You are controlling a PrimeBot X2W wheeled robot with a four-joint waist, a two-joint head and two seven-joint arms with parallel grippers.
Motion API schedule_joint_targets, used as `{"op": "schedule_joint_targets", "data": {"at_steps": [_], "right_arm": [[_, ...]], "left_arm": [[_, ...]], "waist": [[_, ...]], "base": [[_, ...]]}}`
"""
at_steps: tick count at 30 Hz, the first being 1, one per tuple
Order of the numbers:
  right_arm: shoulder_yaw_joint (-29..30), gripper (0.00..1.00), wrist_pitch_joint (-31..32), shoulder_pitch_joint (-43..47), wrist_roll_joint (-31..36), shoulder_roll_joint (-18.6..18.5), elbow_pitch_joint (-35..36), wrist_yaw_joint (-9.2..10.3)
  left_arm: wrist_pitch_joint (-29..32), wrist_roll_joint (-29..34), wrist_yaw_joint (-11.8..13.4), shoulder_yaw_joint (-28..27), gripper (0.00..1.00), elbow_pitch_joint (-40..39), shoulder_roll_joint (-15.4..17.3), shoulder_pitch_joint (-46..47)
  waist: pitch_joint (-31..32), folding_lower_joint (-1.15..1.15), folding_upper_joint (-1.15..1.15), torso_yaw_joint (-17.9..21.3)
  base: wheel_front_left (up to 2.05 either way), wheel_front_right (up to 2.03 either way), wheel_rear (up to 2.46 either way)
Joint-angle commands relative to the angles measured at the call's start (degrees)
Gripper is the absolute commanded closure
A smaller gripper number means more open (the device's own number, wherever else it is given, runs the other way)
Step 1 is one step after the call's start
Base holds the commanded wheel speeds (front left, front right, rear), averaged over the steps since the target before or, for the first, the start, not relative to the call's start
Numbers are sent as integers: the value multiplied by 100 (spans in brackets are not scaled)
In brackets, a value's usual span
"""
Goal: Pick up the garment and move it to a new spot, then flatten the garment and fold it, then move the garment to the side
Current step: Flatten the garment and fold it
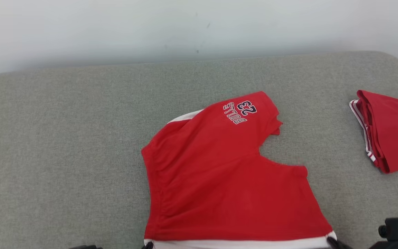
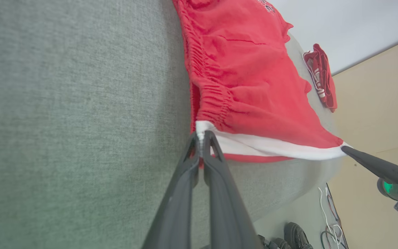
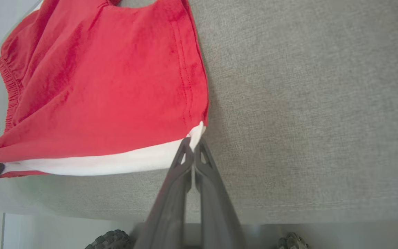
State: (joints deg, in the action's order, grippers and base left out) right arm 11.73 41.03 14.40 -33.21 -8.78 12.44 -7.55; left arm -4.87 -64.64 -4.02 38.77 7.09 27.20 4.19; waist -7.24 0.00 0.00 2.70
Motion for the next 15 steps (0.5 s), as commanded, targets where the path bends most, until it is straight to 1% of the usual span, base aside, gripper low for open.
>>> {"op": "schedule_joint_targets", "data": {"at_steps": [1, 5, 10, 13, 15], "right_arm": [[54, 100, 105, 108, -84, 63, 60, 11], [288, 100, 609, 438, -246, 144, 261, 11], [657, 100, 1105, 717, -322, 257, 617, 11], [808, 100, 1331, 808, -395, 318, 834, 11], [867, 100, 1387, 824, -496, 357, 974, 11]], "left_arm": [[35, -77, 37, 14, 100, -35, 56, -120], [239, -183, 56, 91, 100, -204, 154, -300], [580, -392, 146, 163, 100, -497, 364, -507], [701, -444, 230, 175, 100, -700, 488, -588], [686, -503, 226, 131, 100, -826, 519, -645]], "waist": [[3, 0, 0, 5], [9, 0, 0, 26], [-10, 0, 0, 47], [-20, 0, 0, 41], [-20, 0, 0, 29]], "base": [[0, 0, 0], [0, 0, 0], [0, 0, 0], [0, 0, 0], [0, 0, 0]]}}
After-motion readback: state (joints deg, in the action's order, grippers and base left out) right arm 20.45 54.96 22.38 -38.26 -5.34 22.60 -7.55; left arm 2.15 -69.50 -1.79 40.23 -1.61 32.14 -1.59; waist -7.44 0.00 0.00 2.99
